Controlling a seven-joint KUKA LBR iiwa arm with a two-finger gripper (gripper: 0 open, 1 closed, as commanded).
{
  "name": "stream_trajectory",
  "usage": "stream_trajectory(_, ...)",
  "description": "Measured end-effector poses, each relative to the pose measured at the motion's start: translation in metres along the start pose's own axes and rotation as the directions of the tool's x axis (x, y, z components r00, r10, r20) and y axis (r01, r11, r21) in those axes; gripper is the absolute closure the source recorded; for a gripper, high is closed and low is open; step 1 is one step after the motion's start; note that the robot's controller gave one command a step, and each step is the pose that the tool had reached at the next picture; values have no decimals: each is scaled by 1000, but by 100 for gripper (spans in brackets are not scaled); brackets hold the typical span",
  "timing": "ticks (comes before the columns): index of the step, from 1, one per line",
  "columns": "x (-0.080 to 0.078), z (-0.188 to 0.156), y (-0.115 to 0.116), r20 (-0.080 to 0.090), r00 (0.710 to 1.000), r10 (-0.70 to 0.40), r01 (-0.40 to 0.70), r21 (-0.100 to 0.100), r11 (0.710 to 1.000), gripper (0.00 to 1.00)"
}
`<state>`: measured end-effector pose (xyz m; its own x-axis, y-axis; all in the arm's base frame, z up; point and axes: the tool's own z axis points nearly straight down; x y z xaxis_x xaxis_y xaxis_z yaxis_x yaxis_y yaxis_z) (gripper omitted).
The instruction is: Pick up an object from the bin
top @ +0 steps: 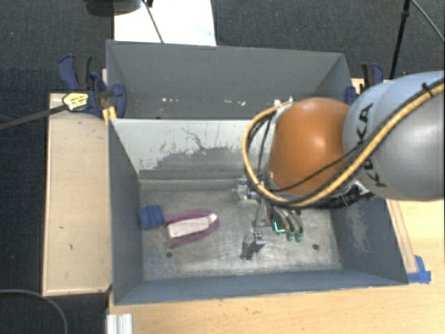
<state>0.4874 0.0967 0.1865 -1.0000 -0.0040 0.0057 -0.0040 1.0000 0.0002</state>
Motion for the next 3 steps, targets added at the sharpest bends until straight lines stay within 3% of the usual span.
stream_trajectory(1, -62, 110, 53, 7, 981, -192, 192, 0, 981, 0)
stream_trajectory(2, -63, 107, 52, 9, 983, -184, 184, 0, 983, 100)
stream_trajectory(3, -75, -10, 27, 16, 935, -355, 355, 4, 935, 100)
